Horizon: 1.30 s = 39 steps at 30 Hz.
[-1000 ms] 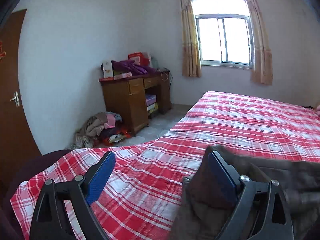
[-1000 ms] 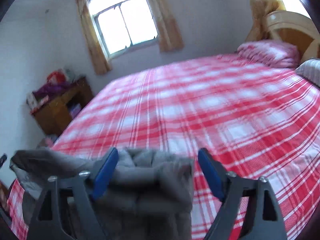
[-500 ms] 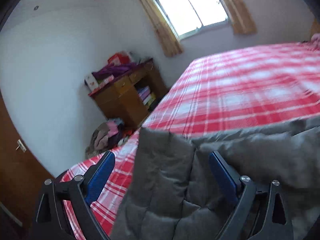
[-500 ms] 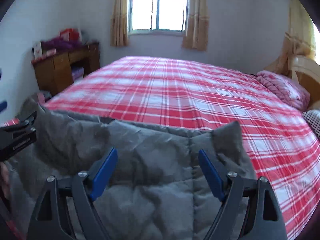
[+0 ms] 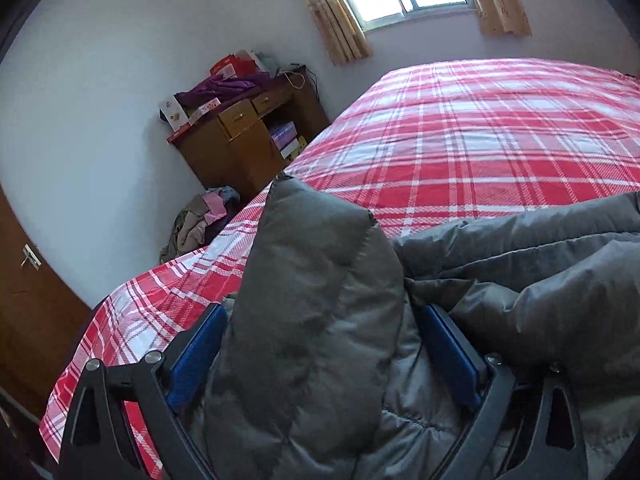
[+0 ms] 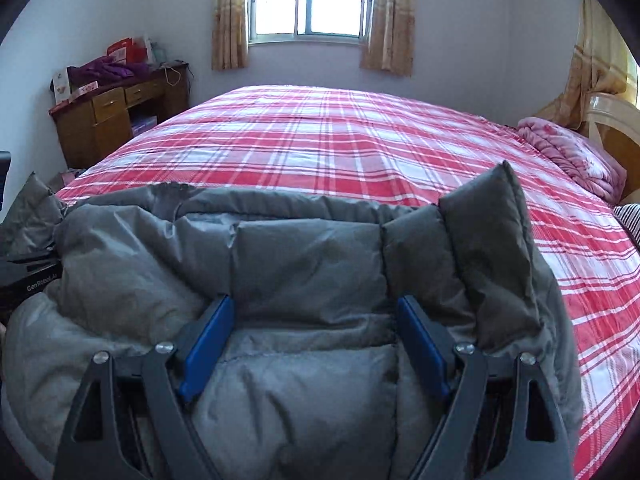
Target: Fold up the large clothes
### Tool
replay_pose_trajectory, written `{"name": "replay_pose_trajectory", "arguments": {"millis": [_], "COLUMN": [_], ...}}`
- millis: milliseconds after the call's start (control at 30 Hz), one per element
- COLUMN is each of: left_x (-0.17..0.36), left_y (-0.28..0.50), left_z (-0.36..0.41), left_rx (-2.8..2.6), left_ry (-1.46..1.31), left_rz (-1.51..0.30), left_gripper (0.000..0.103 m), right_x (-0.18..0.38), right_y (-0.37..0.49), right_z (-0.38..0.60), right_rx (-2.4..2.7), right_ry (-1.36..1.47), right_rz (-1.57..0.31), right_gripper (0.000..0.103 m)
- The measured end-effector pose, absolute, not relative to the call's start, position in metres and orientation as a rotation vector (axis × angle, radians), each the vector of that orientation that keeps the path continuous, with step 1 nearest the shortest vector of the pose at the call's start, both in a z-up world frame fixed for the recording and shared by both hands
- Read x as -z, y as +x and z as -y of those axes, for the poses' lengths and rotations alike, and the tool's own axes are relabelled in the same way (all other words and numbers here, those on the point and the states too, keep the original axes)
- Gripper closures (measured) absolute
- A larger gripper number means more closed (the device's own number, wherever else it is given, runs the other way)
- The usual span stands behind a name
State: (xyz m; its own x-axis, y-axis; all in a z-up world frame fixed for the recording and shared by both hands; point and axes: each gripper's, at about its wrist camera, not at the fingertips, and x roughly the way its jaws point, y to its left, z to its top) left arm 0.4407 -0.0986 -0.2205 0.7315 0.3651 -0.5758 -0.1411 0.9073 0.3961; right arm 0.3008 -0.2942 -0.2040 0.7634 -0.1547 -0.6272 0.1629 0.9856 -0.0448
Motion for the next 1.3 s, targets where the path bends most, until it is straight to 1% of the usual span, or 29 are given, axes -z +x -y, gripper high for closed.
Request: {"name": "replay_pose_trajectory", "arguments": {"millis": [467, 1167, 1233, 1300], "left_x": [0.233, 0.239, 0.232, 0.212], "left_y": [0.454, 0.458, 0.458, 0.447], "left_z": [0.106, 0.116, 0.112, 0.102], "left_rx": [-0.303, -0.33, -0.318, -0.307], "left_ry": [0.4, 0.449, 0.431, 0.348], "left_rz": [-0.763, -0.764, -0.792, -0.811], "left_gripper": [0.001, 0.001, 0.001, 0.001], "right_x": [0.216, 0.225, 0.225, 0.224], "right_y": [0.32, 0.33, 0.331, 0.332], "right_z": [0.3, 0.298, 0.298, 0.297], "right_rx": [0.19, 0.203, 0.206, 0.209], "right_ry": [0.041, 0.026, 0.02, 0.013], "right_rz": [-0.762, -0.828, -0.831, -0.84], "right_gripper": [0.017, 0.016, 0.016, 0.016]}}
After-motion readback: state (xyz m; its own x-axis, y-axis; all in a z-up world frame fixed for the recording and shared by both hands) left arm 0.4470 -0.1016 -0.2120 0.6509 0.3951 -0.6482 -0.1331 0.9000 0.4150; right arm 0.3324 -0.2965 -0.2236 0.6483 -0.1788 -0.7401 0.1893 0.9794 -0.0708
